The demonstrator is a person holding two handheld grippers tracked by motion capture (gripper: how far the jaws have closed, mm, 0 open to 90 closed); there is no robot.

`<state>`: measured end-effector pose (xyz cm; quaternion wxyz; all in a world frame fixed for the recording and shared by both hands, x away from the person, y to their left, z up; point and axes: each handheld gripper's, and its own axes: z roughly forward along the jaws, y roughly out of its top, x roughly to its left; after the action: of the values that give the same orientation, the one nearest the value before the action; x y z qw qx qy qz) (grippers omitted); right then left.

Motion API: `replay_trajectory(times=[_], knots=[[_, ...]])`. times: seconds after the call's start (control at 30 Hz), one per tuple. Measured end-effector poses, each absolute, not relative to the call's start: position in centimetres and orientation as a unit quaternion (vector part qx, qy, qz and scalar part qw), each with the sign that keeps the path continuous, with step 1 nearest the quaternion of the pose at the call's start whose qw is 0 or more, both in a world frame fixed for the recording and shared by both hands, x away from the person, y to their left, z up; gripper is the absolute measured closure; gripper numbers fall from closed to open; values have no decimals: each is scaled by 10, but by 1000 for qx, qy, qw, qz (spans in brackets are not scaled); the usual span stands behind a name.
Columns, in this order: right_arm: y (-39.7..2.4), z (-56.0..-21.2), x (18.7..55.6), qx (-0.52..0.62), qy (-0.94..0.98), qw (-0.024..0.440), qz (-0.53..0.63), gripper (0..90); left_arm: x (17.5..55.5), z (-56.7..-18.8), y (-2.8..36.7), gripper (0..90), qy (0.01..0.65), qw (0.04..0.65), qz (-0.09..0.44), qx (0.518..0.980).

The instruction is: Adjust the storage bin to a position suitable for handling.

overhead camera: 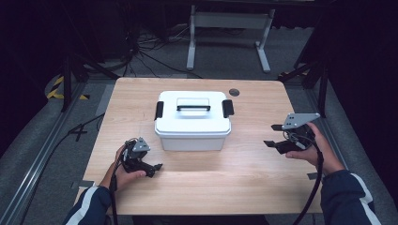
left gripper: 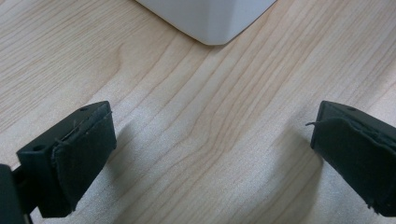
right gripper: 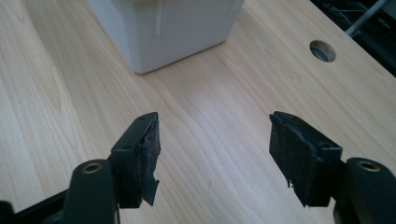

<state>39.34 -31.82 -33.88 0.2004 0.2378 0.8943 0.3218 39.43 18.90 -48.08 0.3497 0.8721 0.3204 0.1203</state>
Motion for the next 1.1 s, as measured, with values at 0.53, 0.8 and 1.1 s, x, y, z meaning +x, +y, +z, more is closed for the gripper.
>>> replay_trajectory(times=[0.53,0.8,1.1], knots=[[-262,-302,414,176,915,203,303,339,395,-481,188,3,316,353,119,872],[-238,-294,422,149,924,202,289,354,395,-481,188,3,317,353,119,872],[-208,-278,439,116,935,202,269,376,395,-481,188,3,315,351,120,873]])
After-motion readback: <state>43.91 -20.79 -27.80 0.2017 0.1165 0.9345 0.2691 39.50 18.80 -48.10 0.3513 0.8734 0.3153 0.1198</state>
